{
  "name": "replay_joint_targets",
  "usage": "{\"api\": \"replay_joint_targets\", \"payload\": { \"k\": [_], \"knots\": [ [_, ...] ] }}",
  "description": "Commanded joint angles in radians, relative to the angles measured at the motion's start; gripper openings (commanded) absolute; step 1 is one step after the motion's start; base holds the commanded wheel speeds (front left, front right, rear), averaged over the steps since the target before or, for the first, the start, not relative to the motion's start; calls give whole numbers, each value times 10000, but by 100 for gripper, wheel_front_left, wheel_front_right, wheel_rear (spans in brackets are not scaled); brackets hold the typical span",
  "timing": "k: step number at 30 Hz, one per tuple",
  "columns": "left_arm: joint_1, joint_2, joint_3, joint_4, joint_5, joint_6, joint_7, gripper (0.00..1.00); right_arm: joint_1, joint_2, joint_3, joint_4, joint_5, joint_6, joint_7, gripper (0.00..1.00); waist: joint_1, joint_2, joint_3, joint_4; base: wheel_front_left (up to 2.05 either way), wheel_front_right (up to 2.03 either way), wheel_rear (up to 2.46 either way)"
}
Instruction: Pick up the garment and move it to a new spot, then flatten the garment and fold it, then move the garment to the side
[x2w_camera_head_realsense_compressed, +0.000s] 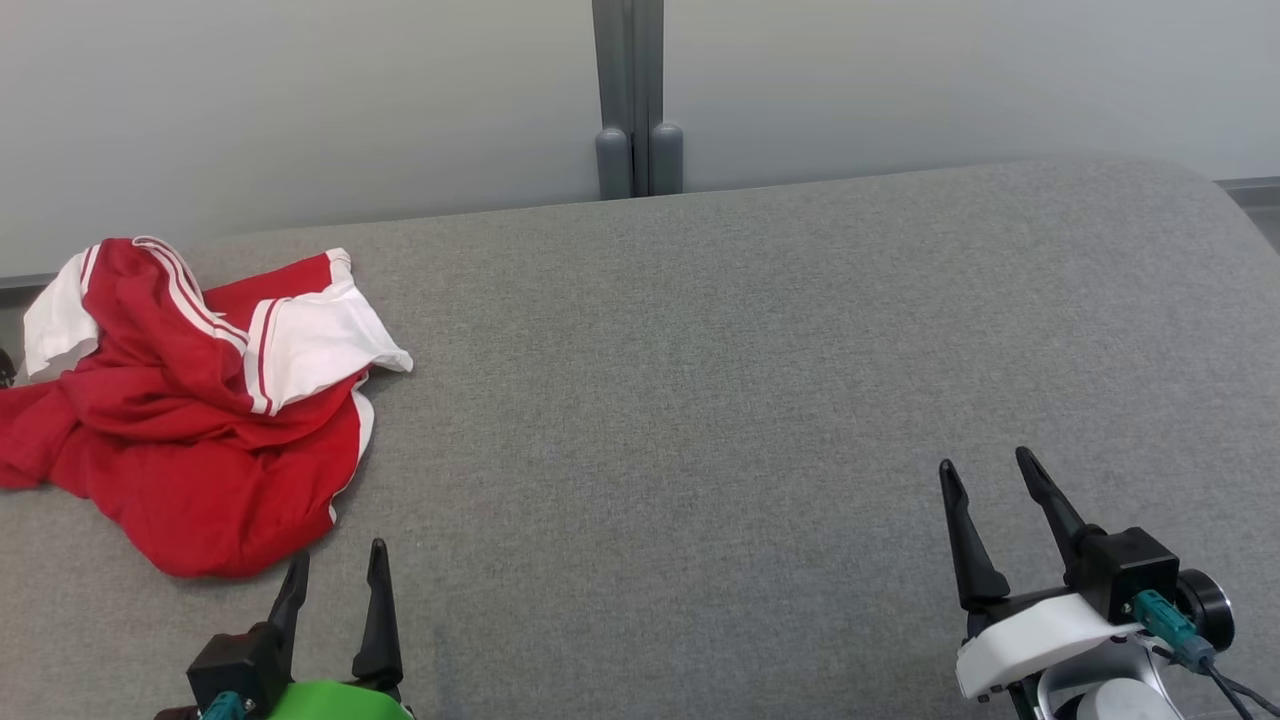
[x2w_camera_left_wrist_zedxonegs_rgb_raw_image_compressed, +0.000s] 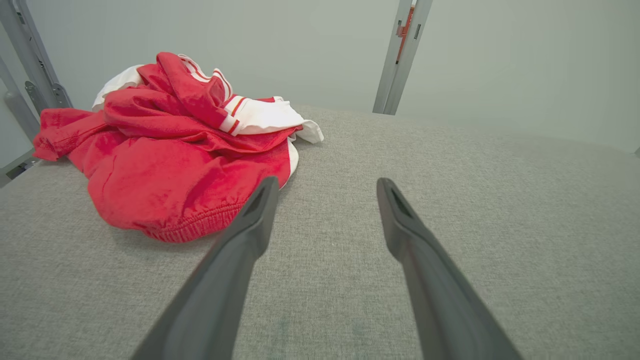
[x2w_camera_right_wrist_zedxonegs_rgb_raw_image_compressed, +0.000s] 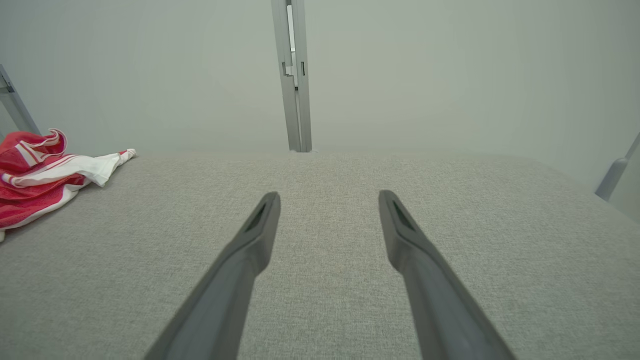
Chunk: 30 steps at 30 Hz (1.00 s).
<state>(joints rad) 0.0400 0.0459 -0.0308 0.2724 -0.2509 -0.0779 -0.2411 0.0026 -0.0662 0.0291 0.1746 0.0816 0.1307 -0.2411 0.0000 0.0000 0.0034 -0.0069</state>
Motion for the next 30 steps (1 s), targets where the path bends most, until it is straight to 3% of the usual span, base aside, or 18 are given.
{"api": "replay_joint_targets", "payload": {
  "k": [1,11,25,30],
  "knots": [
    [82,74,-10,27,180,40,-87,100,110,14,-15,19,-216,0,-93,100,0,0,5,-2,0,0,0],
    [165,78,79,139,885,95,-275,100,211,62,-245,138,-613,0,-277,100,0,0,8,15,0,0,0],
    [48,76,181,218,783,87,-237,100,239,105,-431,283,-331,-1,-253,100,0,0,30,68,0,0,0],
    [-65,75,97,236,761,65,-237,100,336,104,-496,247,-334,-1,-251,100,0,0,-2,428,0,0,0]
  ]
}}
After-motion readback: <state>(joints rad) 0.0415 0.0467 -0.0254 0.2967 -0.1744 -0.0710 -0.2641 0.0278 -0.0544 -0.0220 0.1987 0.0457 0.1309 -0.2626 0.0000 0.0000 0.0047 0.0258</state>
